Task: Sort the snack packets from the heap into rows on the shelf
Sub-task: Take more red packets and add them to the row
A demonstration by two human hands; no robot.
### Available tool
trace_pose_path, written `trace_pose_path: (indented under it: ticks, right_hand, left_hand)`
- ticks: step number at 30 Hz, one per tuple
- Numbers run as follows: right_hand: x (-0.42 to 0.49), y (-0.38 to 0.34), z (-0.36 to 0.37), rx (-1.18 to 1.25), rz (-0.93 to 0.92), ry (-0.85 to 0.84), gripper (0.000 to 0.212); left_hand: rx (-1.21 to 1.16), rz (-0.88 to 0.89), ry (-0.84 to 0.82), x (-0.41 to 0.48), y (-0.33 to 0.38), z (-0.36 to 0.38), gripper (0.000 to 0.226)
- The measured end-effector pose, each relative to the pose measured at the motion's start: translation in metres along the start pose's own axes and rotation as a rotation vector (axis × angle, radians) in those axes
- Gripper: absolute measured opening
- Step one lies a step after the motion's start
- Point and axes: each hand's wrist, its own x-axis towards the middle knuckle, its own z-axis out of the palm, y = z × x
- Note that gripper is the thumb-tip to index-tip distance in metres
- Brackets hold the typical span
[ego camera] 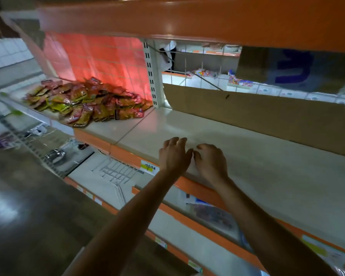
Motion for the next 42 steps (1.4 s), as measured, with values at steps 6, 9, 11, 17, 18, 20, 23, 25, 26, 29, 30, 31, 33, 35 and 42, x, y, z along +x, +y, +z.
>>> trace_pose_path:
  ticks: [6,9,11,17,18,20,23,25,26,29,30,31,33,35,42]
  right_hand:
    - [0.051,-0.053,0.049,0.022,-0.059,-0.148,0.035]
    - [0.066,-0.076,0.074,0.039,-0.050,-0.191,0.035]
    - [0.077,-0.088,0.089,0.030,-0.051,-0.210,0.037]
    - [0.121,-0.143,0.137,0.056,-0.060,-0.175,0.036]
    - [0.128,-0.154,0.145,0.066,-0.058,-0.171,0.035]
    - [0.143,-0.174,0.159,0.089,-0.046,-0.180,0.036]
    - [0.164,-0.195,0.177,0.069,-0.043,-0.194,0.037]
    - [0.176,-0.204,0.185,0.036,-0.012,-0.214,0.037]
    - [0.181,-0.207,0.190,0.021,0.005,-0.225,0.039]
    - [0.191,-0.212,0.200,-0.013,0.059,-0.262,0.040]
    - [0.193,-0.213,0.203,-0.019,0.082,-0.272,0.038]
    - [0.194,-0.214,0.205,-0.026,0.104,-0.276,0.035]
    - [0.197,-0.217,0.210,-0.040,0.159,-0.269,0.034]
    - [0.199,-0.219,0.213,-0.060,0.218,-0.249,0.039]
    - [0.199,-0.223,0.213,-0.254,0.282,-0.145,0.033]
  left_hand:
    - [0.041,-0.138,0.084,0.028,-0.066,-0.027,0.055]
    - [0.053,-0.199,0.084,0.042,-0.103,-0.037,0.056]
    - [0.054,-0.217,0.093,0.055,-0.123,-0.041,0.056]
    - [0.060,-0.167,0.091,0.113,-0.179,-0.052,0.043]
    - [0.060,-0.147,0.085,0.124,-0.189,-0.054,0.039]
    - [0.072,-0.092,0.069,0.146,-0.207,-0.060,0.034]
    - [0.120,-0.012,0.032,0.180,-0.230,-0.065,0.036]
    - [0.184,0.052,-0.017,0.200,-0.239,-0.065,0.039]
    - [0.197,0.078,-0.040,0.208,-0.242,-0.065,0.041]
    - [0.182,0.132,-0.079,0.232,-0.249,-0.063,0.048]
    - [0.171,0.148,-0.087,0.239,-0.251,-0.063,0.049]
    - [0.162,0.163,-0.097,0.245,-0.252,-0.063,0.050]
    - [0.166,0.173,-0.120,0.256,-0.252,-0.062,0.043]
    - [0.183,0.153,-0.138,0.267,-0.253,-0.061,0.033]
    - [0.260,0.124,-0.188,0.279,-0.250,-0.056,0.036]
